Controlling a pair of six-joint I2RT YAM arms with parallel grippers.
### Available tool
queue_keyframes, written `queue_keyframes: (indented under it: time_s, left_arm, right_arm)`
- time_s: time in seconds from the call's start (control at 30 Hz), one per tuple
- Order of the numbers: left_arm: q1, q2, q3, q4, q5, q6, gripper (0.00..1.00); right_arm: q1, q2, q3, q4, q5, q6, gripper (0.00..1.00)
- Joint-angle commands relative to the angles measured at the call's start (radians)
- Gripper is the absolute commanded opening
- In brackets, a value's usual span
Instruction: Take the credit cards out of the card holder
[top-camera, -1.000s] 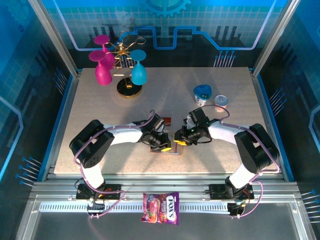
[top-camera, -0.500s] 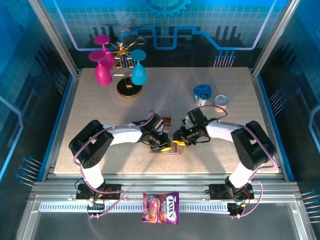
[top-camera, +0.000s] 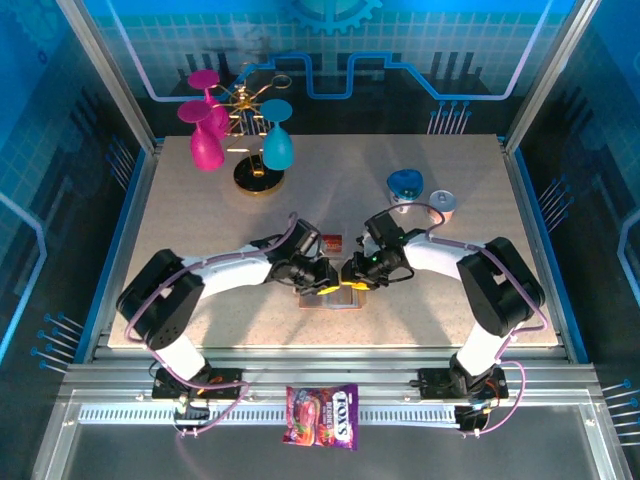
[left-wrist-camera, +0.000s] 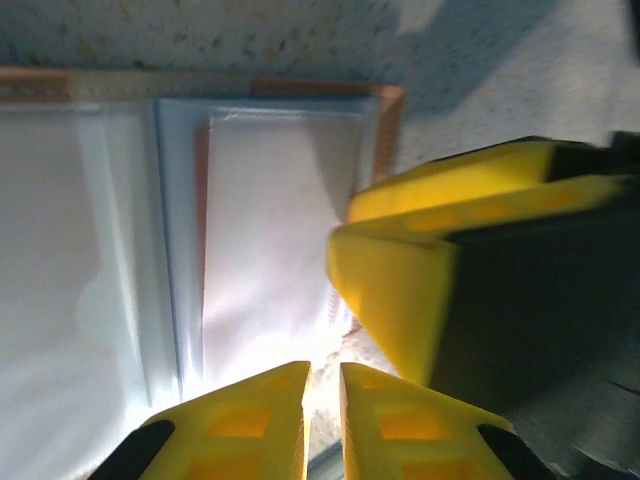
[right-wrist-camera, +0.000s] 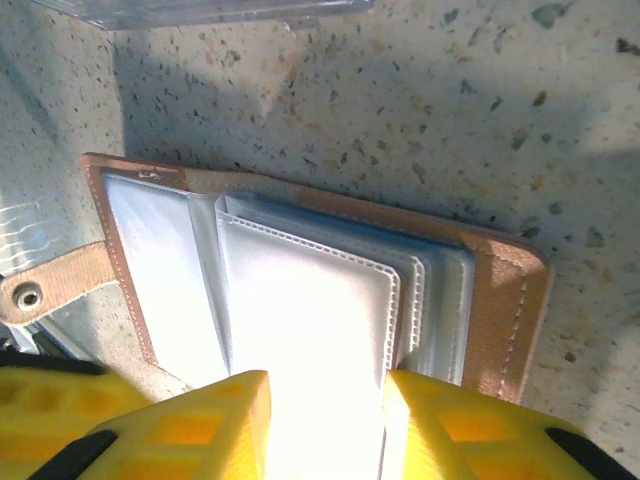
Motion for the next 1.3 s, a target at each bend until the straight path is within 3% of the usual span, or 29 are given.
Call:
queue_keyframes:
  time_s: [0.0, 0.3, 0.63, 1.27]
  left_arm:
    - [0.044, -0.087, -0.024, -0.091, -0.047, 0.048, 0.17]
    - [0.149, -0.087, -0.082, -0.24, -0.12, 0.148, 0.16]
    - [0.153, 0.015, -0.125, -0.176, -0.082, 0.153, 0.14]
    - [0.152, 0.052, -0.129, -0.137, -0.051, 0.149, 0.13]
  right_arm:
    - [0.014, 0.02, 0.02, -0.064, 0.032, -0.026, 0.37]
    - [0.02, 0.013, 0.032, -0.069, 0.032, -0.023, 0.38]
    - [0.025, 0.015, 0.04, -0.063, 0.023, -0.015, 0.38]
    - [0.047, 0.04, 0.066, -0.024, -0.014, 0.019, 0.38]
